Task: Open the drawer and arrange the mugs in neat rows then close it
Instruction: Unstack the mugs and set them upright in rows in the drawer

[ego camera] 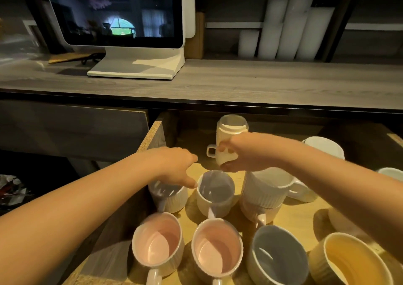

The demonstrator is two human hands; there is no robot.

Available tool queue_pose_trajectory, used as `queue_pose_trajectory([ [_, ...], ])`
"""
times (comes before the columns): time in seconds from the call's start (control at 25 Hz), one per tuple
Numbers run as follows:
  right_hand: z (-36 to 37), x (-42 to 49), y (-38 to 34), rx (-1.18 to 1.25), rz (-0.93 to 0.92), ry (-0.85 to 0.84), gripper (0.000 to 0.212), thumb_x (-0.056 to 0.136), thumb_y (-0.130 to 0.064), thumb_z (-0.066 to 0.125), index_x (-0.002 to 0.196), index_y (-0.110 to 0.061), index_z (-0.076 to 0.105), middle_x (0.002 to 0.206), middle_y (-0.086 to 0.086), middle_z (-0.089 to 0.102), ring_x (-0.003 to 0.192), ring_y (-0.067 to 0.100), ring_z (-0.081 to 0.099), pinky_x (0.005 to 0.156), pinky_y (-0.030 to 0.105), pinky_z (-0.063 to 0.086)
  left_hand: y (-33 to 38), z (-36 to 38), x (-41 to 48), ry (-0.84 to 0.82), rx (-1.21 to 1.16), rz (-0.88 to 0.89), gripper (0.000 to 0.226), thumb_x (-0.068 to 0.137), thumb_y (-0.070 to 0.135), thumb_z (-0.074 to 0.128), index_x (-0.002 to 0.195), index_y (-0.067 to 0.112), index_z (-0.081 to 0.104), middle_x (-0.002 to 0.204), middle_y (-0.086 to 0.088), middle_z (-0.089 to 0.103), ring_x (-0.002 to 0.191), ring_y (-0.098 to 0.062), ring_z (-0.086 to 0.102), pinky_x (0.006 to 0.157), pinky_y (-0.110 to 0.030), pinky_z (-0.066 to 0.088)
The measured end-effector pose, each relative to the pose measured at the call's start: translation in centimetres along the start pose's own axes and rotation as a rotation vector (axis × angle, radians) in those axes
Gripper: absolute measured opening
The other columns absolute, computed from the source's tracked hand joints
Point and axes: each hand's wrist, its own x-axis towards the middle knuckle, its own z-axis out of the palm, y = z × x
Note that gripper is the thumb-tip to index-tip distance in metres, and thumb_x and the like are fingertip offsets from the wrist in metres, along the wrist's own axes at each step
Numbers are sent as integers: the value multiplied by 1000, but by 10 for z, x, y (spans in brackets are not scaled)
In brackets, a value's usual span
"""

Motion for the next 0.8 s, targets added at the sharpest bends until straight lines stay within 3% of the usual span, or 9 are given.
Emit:
queue_pose_trajectory([
  [0.12,-7,-24,25,73,59,51,48,86,-39,60,130,-24,47,125,4,60,105,23,60,88,36,54,24,-14,-3,92,-99,110,68,88,45,55,145,22,25,149,-2,36,131,-19,41,104,-32,39],
  [0.28,-7,-56,50,153,108,81,43,87,-33,60,128,-24,50,124,-2,61,103,15,60,84,25,53,56,-23,-1,155,-199,210,74,85,44,60,146,23,24,150,0,34,133,-19,39,106,-32,38],
  [0.48,11,-82,62,244,116,64,69,78,-41,69,137,-34,35,136,-9,48,117,11,49,85,20,43,81,-27,17,137,-267,254,72,77,41,72,136,21,36,134,-1,52,117,-19,52,99,-35,47],
  [0.64,22,-76,60,328,78,87,84,75,-43,72,142,-39,23,147,-9,36,126,12,41,97,26,42,88,-29,27,110,-341,257,72,75,36,74,135,24,37,132,1,53,118,-18,51,98,-30,43],
  [0.8,27,-71,59,332,72,107,85,74,-42,73,143,-36,23,141,-7,40,115,8,42,89,20,41,83,-20,31,132,-428,278,75,74,34,76,136,25,35,133,4,51,118,-15,51,94,-24,41],
])
